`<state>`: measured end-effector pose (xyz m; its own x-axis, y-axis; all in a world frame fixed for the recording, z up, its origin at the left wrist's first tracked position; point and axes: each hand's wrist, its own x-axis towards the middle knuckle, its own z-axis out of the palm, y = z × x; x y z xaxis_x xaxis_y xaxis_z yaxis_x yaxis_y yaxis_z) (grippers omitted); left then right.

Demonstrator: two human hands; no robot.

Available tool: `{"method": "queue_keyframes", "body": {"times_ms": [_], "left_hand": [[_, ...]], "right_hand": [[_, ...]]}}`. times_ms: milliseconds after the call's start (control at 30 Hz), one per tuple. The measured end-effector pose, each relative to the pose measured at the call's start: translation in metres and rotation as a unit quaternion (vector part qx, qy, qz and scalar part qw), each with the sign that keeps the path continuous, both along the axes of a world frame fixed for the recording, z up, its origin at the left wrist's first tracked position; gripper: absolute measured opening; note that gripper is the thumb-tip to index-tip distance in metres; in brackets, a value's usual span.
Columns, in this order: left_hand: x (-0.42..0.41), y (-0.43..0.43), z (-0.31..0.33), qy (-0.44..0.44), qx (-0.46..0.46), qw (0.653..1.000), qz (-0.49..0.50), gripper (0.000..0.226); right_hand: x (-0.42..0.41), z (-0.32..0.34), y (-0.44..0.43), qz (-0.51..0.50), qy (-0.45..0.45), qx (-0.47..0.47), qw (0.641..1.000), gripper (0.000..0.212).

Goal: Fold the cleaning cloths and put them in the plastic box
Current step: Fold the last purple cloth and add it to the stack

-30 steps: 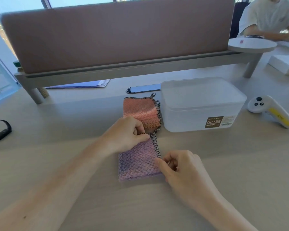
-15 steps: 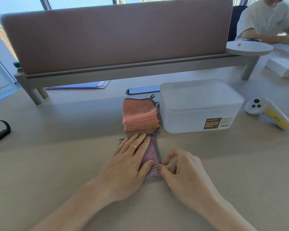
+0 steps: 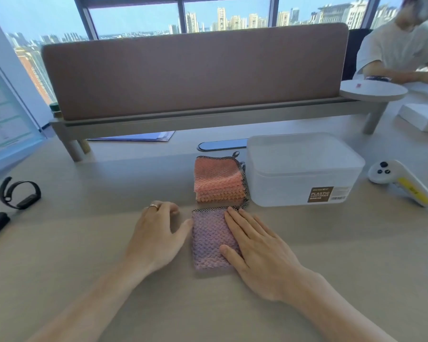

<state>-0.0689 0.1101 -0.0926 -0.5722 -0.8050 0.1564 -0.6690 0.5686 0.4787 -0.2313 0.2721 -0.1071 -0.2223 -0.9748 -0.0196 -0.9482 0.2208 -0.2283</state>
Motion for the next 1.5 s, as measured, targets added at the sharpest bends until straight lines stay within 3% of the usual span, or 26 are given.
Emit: {"method": "queue_keyframes", "body": {"times_ms": [167, 267, 400, 500, 600, 767, 867, 933, 1000, 1067, 1133, 1200, 1233, 1267, 1400, 1500], "left_hand": [[-0.027, 0.007, 0.023, -0.049, 0.153, 0.986, -0.048, 0.037], [-0.037, 0.013, 0.028, -0.034, 0.193, 0.978, -0.078, 0.025], [-0.038, 0.029, 0.024, 0.064, 0.165, 0.982, -0.059, 0.028], [-0.032, 0.041, 0.012, 0.155, 0.128, 0.975, -0.093, 0.051], [-0.03, 0.048, 0.012, 0.131, 0.089, 0.978, -0.139, 0.069], [-0.032, 0.041, 0.015, 0.089, 0.076, 0.983, -0.139, 0.043], [-0.026, 0.032, 0.026, 0.119, 0.073, 0.978, -0.153, 0.048], [-0.021, 0.023, 0.041, 0.162, 0.115, 0.965, -0.17, 0.046], [-0.017, 0.013, 0.061, 0.224, 0.181, 0.941, -0.176, 0.045], [-0.017, 0.003, 0.08, 0.284, 0.258, 0.905, -0.185, 0.044], [-0.02, -0.011, 0.092, 0.317, 0.323, 0.871, -0.193, 0.043], [-0.027, -0.026, 0.097, 0.336, 0.36, 0.849, -0.189, 0.045], [-0.032, -0.034, 0.097, 0.341, 0.366, 0.847, -0.18, 0.044], [-0.038, -0.043, 0.096, 0.341, 0.362, 0.851, -0.169, 0.042], [-0.065, -0.078, 0.088, 0.335, 0.318, 0.876, -0.138, 0.038], [-0.088, -0.092, 0.08, 0.308, 0.237, 0.913, -0.127, 0.039]], "right_hand": [[0.003, -0.001, 0.001, -0.008, -0.003, -0.004, 1.0, 0.088], [0.002, 0.0, 0.001, -0.007, -0.002, -0.006, 1.0, 0.09], [0.001, 0.0, 0.001, -0.005, -0.009, -0.003, 1.0, 0.091], [0.002, 0.002, 0.002, -0.004, -0.009, 0.006, 1.0, 0.09], [0.0, -0.001, 0.002, -0.007, -0.013, -0.003, 1.0, 0.093], [-0.002, -0.004, 0.003, -0.002, -0.009, -0.016, 1.0, 0.087], [-0.006, 0.001, 0.007, 0.0, -0.12, -0.08, 0.99, 0.079], [-0.004, 0.009, 0.003, -0.045, -0.314, -0.182, 0.931, 0.086], [-0.001, 0.021, -0.005, -0.111, -0.535, -0.235, 0.804, 0.087], [-0.002, 0.036, -0.015, -0.133, -0.694, -0.197, 0.68, 0.076], [0.0, 0.054, -0.026, -0.116, -0.781, -0.156, 0.593, 0.052], [0.001, 0.069, -0.041, -0.122, -0.808, -0.174, 0.549, 0.037], [-0.001, 0.074, -0.051, -0.141, -0.792, -0.195, 0.561, 0.031], [-0.005, 0.078, -0.063, -0.163, -0.753, -0.217, 0.599, 0.026], [-0.026, 0.109, -0.1, -0.163, -0.434, -0.259, 0.847, 0.044], [-0.042, 0.125, -0.116, -0.135, -0.214, -0.21, 0.944, 0.058]]}}
